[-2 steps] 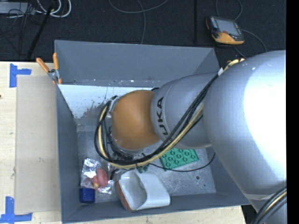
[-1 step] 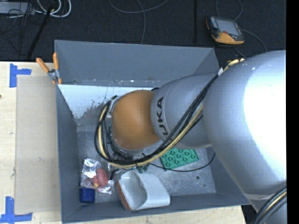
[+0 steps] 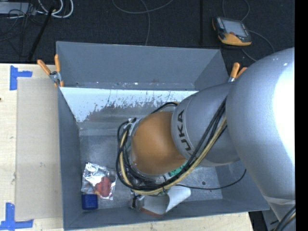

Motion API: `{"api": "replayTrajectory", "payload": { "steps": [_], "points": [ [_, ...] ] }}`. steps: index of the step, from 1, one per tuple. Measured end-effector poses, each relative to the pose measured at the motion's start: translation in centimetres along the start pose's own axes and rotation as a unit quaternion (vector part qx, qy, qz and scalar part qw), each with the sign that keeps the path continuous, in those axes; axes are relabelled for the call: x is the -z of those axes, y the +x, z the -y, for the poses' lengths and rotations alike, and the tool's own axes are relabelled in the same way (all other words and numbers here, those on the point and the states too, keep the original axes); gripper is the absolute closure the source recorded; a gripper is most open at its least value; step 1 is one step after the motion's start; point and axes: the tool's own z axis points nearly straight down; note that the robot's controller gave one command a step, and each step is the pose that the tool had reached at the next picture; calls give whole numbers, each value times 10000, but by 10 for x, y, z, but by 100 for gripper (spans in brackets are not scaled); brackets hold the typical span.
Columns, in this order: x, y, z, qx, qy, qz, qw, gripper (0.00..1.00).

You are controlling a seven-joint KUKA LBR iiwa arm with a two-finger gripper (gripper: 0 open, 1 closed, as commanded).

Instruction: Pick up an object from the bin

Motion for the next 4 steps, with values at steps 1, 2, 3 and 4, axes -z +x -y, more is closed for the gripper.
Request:
{"api": "replayTrajectory", "payload": {
  "steps": [1,2,3,4],
  "points": [
    [-8,-66,-46,710,-16,-31,9975,0],
    [-8,-64,-44,682,-13,-50,9977,100],
    [24,-28,-50,751,-14,-62,9972,100],
    [127,-45,-41,551,0,-3,9985,100]
  ]
}}
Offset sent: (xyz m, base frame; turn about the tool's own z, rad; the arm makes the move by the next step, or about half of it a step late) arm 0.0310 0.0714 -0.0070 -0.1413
